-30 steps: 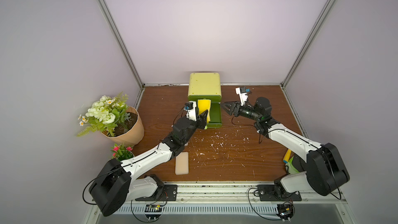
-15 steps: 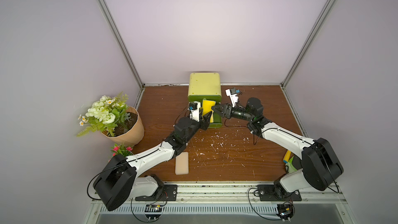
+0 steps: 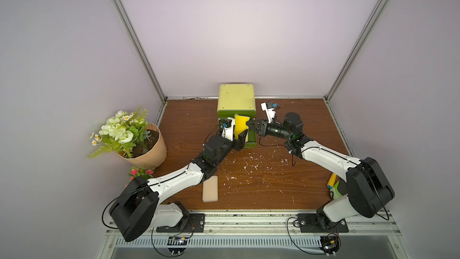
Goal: Take the sponge out of the drawer
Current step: Pick up the sponge from the drawer.
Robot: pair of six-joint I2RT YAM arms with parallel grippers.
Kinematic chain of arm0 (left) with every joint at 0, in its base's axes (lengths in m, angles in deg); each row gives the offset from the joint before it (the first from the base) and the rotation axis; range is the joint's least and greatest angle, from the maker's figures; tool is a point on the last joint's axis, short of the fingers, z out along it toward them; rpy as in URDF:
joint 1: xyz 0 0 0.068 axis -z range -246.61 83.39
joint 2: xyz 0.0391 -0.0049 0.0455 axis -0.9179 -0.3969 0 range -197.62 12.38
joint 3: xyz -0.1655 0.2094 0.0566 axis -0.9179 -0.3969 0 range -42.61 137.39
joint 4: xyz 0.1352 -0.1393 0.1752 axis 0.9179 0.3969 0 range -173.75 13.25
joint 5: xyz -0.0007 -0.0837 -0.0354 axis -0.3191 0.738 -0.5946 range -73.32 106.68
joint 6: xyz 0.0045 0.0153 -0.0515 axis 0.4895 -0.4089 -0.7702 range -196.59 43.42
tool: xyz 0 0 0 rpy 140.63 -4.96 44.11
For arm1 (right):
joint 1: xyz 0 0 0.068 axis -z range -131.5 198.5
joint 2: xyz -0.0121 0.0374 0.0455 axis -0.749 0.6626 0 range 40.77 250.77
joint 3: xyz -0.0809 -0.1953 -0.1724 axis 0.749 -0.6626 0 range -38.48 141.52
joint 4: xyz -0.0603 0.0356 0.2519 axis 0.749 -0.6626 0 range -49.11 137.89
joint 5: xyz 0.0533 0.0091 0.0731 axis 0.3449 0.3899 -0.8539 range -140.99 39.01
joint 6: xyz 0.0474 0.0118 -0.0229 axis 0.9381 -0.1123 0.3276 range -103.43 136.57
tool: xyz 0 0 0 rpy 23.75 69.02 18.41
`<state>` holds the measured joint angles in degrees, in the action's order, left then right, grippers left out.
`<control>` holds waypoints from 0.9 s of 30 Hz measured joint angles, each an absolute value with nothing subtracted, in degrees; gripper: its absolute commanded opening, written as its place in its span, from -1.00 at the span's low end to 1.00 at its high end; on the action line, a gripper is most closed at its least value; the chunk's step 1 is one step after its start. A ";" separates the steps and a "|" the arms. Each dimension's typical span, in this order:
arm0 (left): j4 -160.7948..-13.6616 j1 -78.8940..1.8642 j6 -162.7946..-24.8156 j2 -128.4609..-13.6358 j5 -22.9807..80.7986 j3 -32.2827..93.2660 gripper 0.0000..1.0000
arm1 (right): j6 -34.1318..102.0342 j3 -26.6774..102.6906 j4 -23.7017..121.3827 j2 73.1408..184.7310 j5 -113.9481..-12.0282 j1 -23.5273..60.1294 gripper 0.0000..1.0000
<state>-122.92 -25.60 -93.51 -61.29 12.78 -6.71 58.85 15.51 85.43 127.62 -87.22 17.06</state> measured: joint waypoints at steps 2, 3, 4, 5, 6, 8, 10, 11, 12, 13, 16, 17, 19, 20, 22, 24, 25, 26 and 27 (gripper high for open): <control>-122.92 -25.42 -93.47 -61.29 12.80 -6.71 0.56 | 58.50 15.51 85.43 127.62 -87.04 17.06 -1.00; -122.92 -25.34 -93.58 -61.29 12.80 -6.71 0.59 | 58.32 15.51 85.43 127.62 -87.00 17.06 -1.00; -122.95 -25.29 -93.54 -61.29 12.82 -6.71 0.63 | 58.13 15.51 85.41 127.62 -86.98 17.06 -1.00; -122.97 -25.25 -93.62 -61.29 12.82 -6.71 0.68 | 57.93 15.51 85.39 127.62 -86.95 17.06 -1.00; -122.97 -25.25 -93.73 -61.31 12.87 -6.71 0.73 | 57.69 15.51 85.28 127.60 -86.98 17.08 -1.00; -122.97 -25.21 -93.80 -61.38 12.93 -6.71 0.81 | 56.84 15.51 84.47 127.51 -87.06 17.19 -1.00; -122.97 -25.16 -93.97 -61.40 12.89 -6.71 0.88 | 55.20 15.73 82.37 127.36 -87.35 17.67 -1.00; -122.97 -25.14 -94.04 -61.40 12.78 -6.71 0.90 | 54.24 15.97 80.82 127.20 -87.46 17.98 -1.00; -122.97 -25.14 -94.10 -61.40 12.54 -6.71 0.92 | 52.95 16.26 78.85 126.94 -87.63 18.33 -1.00; -122.95 -25.14 -94.13 -61.40 12.32 -6.71 0.93 | 51.68 16.65 76.69 126.59 -87.83 18.74 -1.00; -122.84 -25.05 -94.17 -61.35 10.88 -6.71 0.97 | 47.26 17.83 69.91 124.69 -88.42 20.41 -1.00; -122.60 -25.03 -94.19 -61.29 10.20 -6.71 0.98 | 46.02 17.94 68.10 123.88 -88.48 20.91 -1.00; -122.05 -25.03 -94.26 -61.11 8.60 -6.71 1.00 | 43.57 18.09 64.03 121.85 -88.53 21.94 -1.00; -121.77 -25.01 -94.30 -61.03 7.86 -6.71 1.00 | 42.61 18.09 62.54 121.08 -88.53 22.35 -1.00; -120.76 -25.01 -94.41 -60.63 6.16 -6.71 1.00 | 40.49 18.11 58.89 119.42 -88.35 23.40 -1.00; -119.97 -25.01 -94.45 -60.30 4.73 -6.71 1.00 | 38.87 18.11 55.77 118.16 -87.85 24.43 -1.00; -119.56 -25.01 -94.50 -60.22 4.10 -6.71 1.00 | 38.13 18.09 54.30 117.68 -87.35 24.97 -1.00; -119.17 -25.01 -94.56 -60.22 3.55 -6.63 1.00 | 37.63 18.09 53.34 117.48 -87.22 25.43 -1.00; -118.40 -25.01 -94.58 -60.22 3.07 -6.38 1.00 | 37.08 18.09 52.16 117.37 -87.13 26.00 -1.00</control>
<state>-118.40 -25.01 -94.58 -60.22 3.07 -6.38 37.08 18.09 52.16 117.37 -87.13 26.00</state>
